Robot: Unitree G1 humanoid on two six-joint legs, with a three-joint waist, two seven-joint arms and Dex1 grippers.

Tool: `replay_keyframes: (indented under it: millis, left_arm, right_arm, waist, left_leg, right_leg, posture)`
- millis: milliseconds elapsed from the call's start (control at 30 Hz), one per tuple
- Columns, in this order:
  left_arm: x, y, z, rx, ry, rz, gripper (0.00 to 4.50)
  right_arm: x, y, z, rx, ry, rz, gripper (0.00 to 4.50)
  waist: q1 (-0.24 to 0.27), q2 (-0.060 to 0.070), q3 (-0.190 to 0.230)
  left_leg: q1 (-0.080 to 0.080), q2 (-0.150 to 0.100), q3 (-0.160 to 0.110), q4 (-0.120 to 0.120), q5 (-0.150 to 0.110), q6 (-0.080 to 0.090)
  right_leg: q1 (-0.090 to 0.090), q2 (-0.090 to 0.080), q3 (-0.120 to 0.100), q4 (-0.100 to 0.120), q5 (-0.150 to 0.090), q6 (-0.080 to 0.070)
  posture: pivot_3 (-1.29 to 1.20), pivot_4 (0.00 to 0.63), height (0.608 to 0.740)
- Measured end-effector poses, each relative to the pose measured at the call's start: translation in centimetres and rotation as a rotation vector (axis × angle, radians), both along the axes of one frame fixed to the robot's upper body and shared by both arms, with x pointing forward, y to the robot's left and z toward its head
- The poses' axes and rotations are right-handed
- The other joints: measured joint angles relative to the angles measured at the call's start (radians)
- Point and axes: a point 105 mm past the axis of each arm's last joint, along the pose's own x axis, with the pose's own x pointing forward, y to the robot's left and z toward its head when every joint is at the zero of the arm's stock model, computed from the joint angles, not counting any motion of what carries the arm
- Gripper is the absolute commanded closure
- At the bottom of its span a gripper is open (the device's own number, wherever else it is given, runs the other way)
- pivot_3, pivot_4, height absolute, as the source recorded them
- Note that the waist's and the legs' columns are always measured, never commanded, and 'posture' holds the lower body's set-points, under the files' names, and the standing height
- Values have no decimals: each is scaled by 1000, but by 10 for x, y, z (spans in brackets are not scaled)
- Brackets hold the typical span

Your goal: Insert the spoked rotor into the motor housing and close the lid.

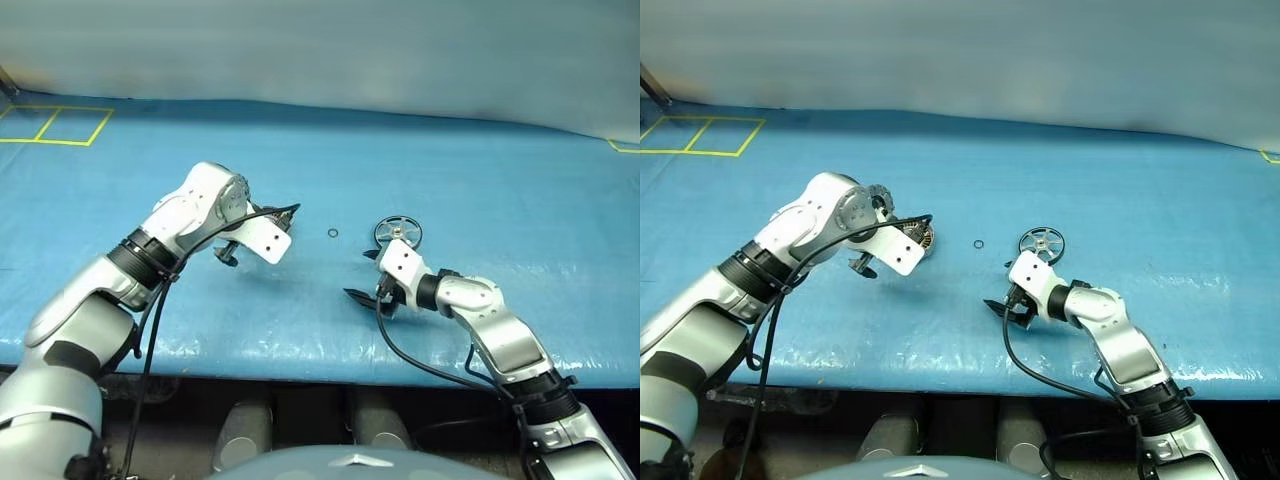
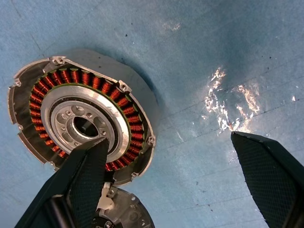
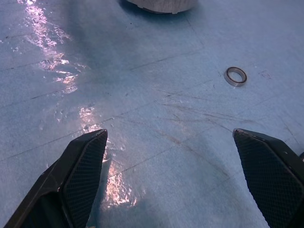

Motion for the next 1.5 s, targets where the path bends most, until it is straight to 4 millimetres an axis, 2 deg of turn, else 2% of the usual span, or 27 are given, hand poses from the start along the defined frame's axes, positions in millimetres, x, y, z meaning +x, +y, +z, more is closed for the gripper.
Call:
replay_keyframes:
  millis: [800,900,967,1033,1133,1200,1500]
  left_arm:
    - [10,-6,-12,3,-12,5,0]
    - [13,-9,-17,-15,-20,-3,606]
    - [15,-10,-18,-27,-36,-4,1274]
    - [17,-11,-18,-40,-46,6,1274]
    - [17,-9,-20,-32,-45,-3,1831]
    - [16,-7,-20,-22,-46,-12,2440]
    - [11,-6,-21,-19,-40,-132,2440]
  right_arm:
    - [0,-2,-4,-23,1,-14,30]
    - [0,-2,-4,-23,2,-19,0]
    - [1,-2,-5,-21,4,-22,0]
    - [1,-1,-4,-20,2,-24,0]
    - [0,1,-4,-12,-3,-27,0]
    - [0,2,-3,-6,-6,-29,0]
    - [-1,-1,-4,3,-14,-60,0]
  waist:
    - [0,0,0]
    - [0,0,0]
    - [-1,0,0]
    - [-1,0,0]
    - [-2,0,0]
    - [-4,1,-1]
    - [-3,3,-2]
  left_leg:
    - [0,0,0,0,0,0]
    - [0,0,0,0,0,0]
    - [0,0,0,0,0,0]
    - [0,0,0,0,0,0]
    - [1,0,0,0,0,0]
    - [1,0,0,0,0,0]
    - [2,0,0,0,0,0]
  right_leg:
    - [0,0,0,0,0,1]
    - [0,0,0,0,1,1]
    - [0,0,0,0,1,1]
    - [0,0,0,0,1,1]
    - [0,0,0,0,1,1]
    - [1,0,0,0,1,1]
    - [2,0,0,0,1,1]
  posture:
    - [0,150,740]
    - [0,150,740]
    - [0,150,740]
    - [0,150,740]
    - [0,150,740]
    - [0,150,740]
    - [0,150,740]
